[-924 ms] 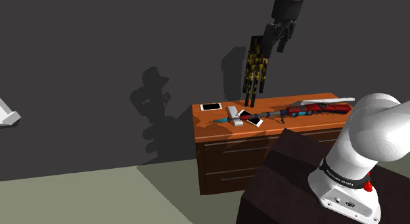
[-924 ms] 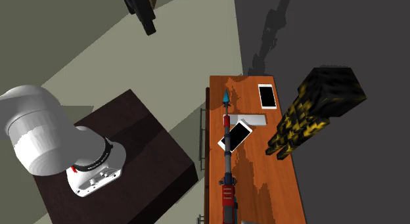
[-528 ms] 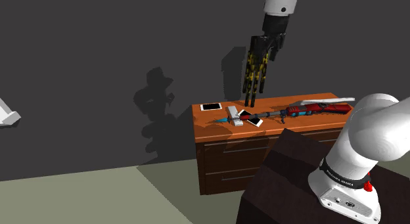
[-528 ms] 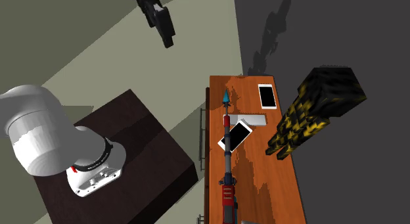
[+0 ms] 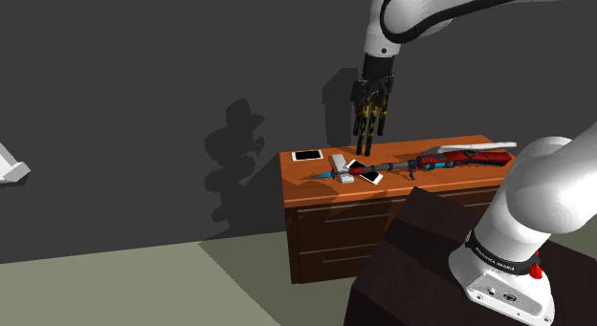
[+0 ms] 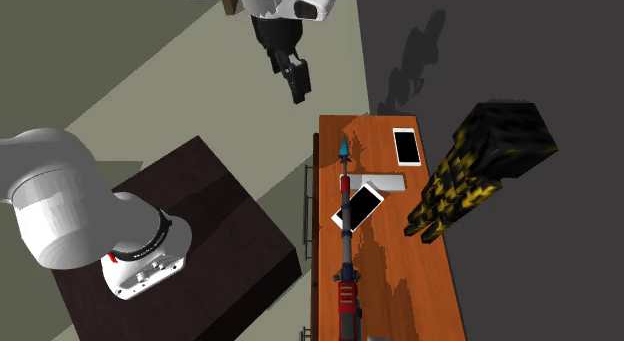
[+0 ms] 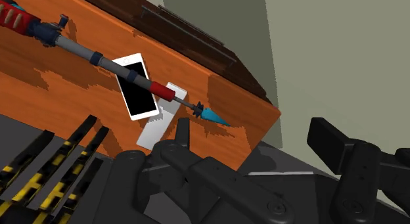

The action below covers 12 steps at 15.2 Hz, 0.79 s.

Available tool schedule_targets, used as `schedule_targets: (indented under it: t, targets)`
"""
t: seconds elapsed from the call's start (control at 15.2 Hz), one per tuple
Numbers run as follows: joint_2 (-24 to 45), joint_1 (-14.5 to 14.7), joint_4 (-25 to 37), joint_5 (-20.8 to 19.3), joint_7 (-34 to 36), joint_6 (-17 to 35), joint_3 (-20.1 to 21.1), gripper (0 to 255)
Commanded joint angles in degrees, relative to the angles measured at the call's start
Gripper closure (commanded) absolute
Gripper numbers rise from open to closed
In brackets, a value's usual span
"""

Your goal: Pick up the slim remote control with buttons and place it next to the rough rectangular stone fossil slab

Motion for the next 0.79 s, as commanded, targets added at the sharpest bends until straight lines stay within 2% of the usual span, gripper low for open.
schedule_targets:
  t: [0.0, 0.73]
  targets:
    - [3.0, -0.4, -0.6, -0.1, 0.2, 3.5, -0.6, 0]
    - [24.6, -2.5, 3.8, 2.1, -1.1, 19.8, -4.4, 0]
